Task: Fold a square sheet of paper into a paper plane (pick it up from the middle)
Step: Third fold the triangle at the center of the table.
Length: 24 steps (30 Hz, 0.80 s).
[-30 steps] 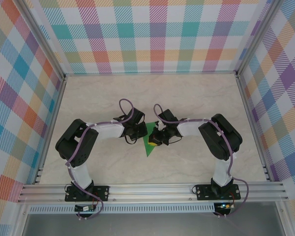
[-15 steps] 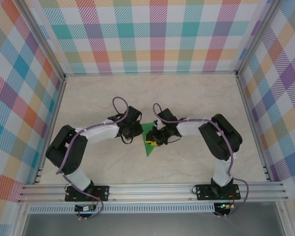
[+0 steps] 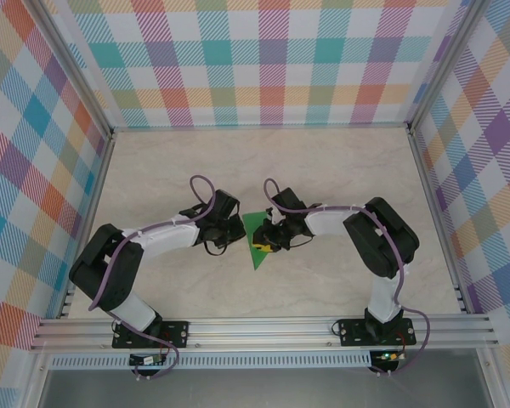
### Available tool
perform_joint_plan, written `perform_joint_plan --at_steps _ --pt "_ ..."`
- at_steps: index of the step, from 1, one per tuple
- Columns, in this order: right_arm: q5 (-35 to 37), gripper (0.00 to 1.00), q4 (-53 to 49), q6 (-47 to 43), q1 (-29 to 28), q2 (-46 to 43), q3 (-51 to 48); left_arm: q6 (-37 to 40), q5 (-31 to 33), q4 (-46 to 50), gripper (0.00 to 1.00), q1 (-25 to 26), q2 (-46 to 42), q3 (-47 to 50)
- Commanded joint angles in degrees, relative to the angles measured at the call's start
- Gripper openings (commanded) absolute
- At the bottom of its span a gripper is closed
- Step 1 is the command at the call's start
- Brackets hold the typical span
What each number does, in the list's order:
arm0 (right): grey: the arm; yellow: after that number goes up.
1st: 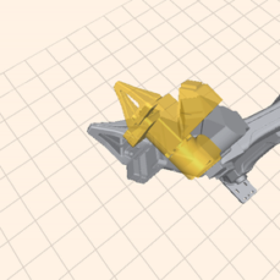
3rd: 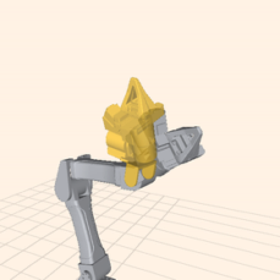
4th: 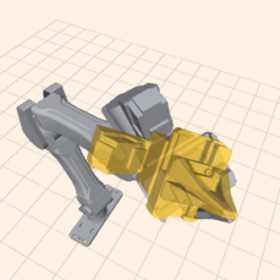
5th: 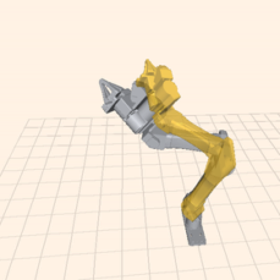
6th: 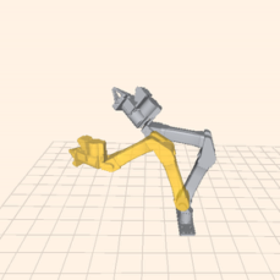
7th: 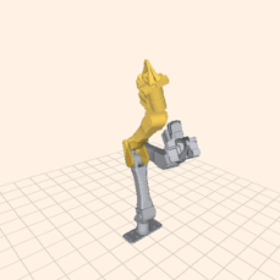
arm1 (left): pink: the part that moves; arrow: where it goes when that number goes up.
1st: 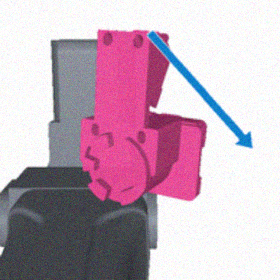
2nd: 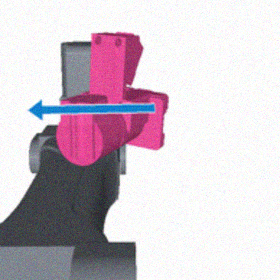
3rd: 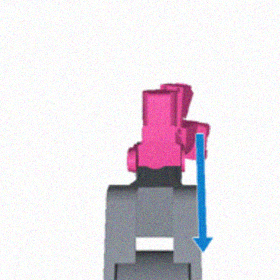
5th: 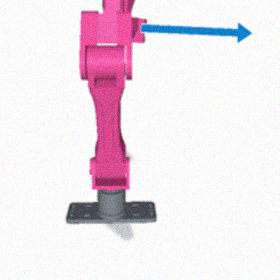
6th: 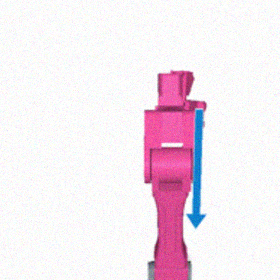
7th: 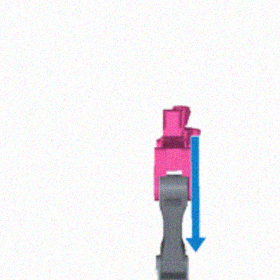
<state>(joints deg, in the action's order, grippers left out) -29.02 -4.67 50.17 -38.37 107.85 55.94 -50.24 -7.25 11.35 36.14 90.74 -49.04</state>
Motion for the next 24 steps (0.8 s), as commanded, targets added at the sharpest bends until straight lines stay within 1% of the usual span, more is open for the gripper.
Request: perform_joint_plan --at_steps 1,5,8,11,14,24 --pt "3.9 0.16 -3.6 -0.9 0.1 1.5 -1.4 0.1 -4.4 -4.5 0.07 0.3 -0.7 1.6" --pt "4.5 0.08 -4.1 -1.1 0.1 1.5 -1.8 -0.2 -6.4 -6.4 0.04 1.7 1.3 1.8" --pt "4.7 0.04 -4.0 -1.1 0.1 1.5 -2.1 0.0 -6.2 -6.0 0.00 3.1 3.1 1.4" --pt "4.8 0.03 -4.0 -1.0 0.1 1.4 -2.2 0.4 -5.6 -5.8 0.00 3.7 4.3 1.0" --pt "4.9 0.01 -4.0 -1.0 0.1 1.5 -2.2 1.3 -3.8 -3.5 0.00 4.2 5.5 -0.3" --pt "4.2 0.00 -3.3 -0.9 0.1 0.9 -2.3 1.6 -1.5 -1.6 0.00 4.7 8.6 -1.0"
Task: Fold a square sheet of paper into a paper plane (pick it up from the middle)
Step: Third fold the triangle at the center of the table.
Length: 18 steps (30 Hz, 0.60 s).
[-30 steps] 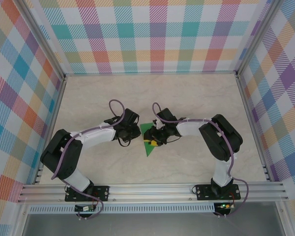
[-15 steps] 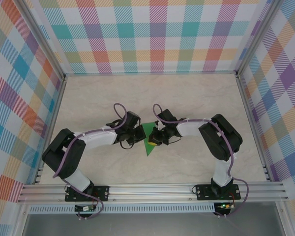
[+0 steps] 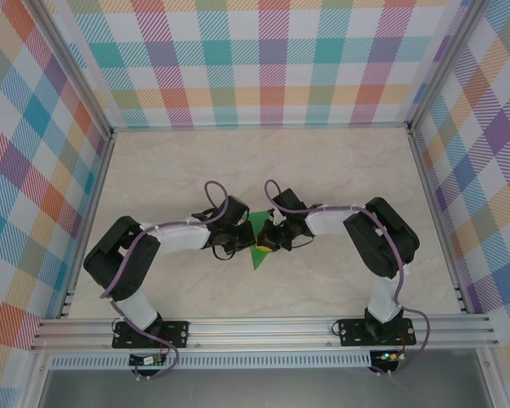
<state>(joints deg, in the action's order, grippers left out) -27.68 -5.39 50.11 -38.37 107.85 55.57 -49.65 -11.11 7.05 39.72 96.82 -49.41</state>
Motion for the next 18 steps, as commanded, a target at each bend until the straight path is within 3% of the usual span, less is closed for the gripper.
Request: perform_joint_plan --at_steps 1,18 --pt "2.7 0.00 -2.2 -0.8 0.1 0.5 -2.0 1.2 2.8 3.3 0.00 1.2 2.5 -0.6" --pt "-0.1 0.00 2.2 -3.0 0.8 -7.9 -3.1 2.6 5.6 7.2 0.00 1.3 3.6 -0.7"
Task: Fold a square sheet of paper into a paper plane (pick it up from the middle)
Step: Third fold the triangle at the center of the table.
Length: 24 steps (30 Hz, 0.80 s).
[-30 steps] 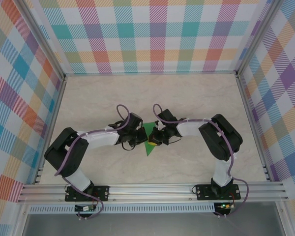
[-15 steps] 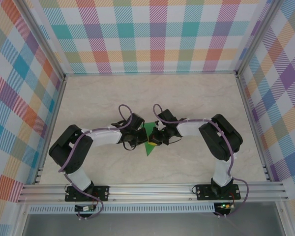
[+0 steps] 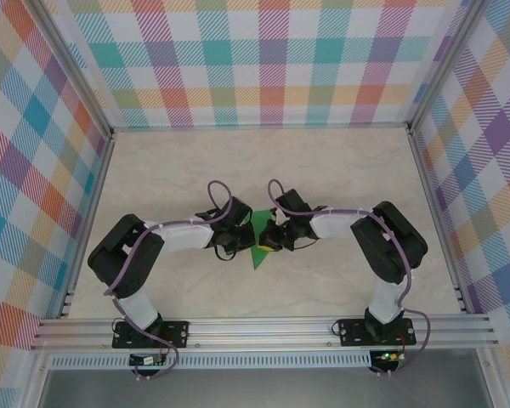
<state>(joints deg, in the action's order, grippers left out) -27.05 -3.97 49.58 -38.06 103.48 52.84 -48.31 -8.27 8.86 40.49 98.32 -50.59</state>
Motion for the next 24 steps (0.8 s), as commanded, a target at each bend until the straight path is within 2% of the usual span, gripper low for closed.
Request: perform_joint_plan --at_steps 1,6,10,17,24 --pt "-0.7 0.00 0.5 -3.1 0.6 -3.8 -0.3 1.4 2.9 5.6 0.00 0.6 2.0 0.4" --pt "-3.5 0.00 0.5 -7.0 1.4 -1.2 -0.1 1.9 3.9 6.6 0.00 0.6 1.9 -0.2" --pt "-3.1 0.00 0.1 -8.2 2.0 0.4 0.0 2.3 4.5 10.0 0.00 0.6 2.3 -0.8" --pt "1.4 0.00 -1.1 -7.3 4.0 1.7 -2.8 3.1 6.8 15.4 0.00 0.8 4.2 -2.8" --pt "5.2 0.00 -2.8 -8.9 7.2 -2.0 -6.7 2.4 7.5 17.4 0.00 0.9 6.5 -2.7"
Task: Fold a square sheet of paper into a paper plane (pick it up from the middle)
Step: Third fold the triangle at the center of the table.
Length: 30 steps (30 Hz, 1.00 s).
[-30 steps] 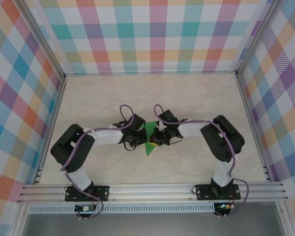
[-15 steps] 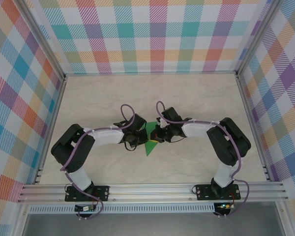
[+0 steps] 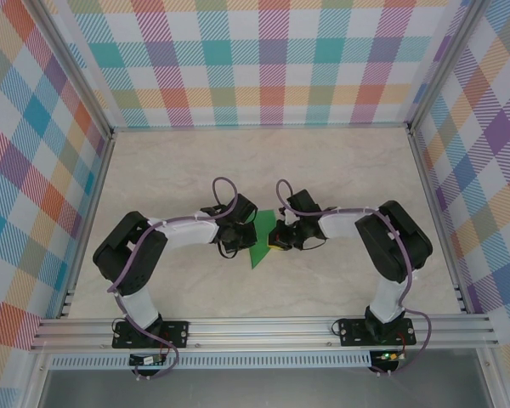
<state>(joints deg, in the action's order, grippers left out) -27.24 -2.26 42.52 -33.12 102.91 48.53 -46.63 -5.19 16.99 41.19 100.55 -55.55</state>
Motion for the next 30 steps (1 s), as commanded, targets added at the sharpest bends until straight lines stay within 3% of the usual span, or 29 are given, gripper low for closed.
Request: perform_joint_plan --at_steps 1,5,9,13,21,30 --pt "6.0 0.00 -5.0 -2.1 2.9 -2.5 -2.5 0.6 4.4 9.2 0.00 0.2 4.4 2.5" --pt "9.2 0.00 -6.4 -3.0 3.8 -7.8 -1.5 0.8 4.3 9.1 0.00 0.3 4.6 2.3" --pt "6.6 0.00 -5.2 -2.5 2.5 -9.3 0.2 1.5 4.3 9.3 0.00 0.7 5.0 1.4" --pt "4.5 0.00 -3.6 -1.6 -1.2 -7.0 1.7 1.9 4.6 9.6 0.00 0.9 5.5 0.5" --pt "0.1 0.00 -1.7 -0.7 -2.1 -0.1 4.6 2.3 4.6 9.7 0.00 1.2 5.6 0.2" --pt "8.1 0.00 -7.4 -0.9 0.2 1.2 2.9 1.5 6.8 12.5 0.00 1.3 6.5 0.0"
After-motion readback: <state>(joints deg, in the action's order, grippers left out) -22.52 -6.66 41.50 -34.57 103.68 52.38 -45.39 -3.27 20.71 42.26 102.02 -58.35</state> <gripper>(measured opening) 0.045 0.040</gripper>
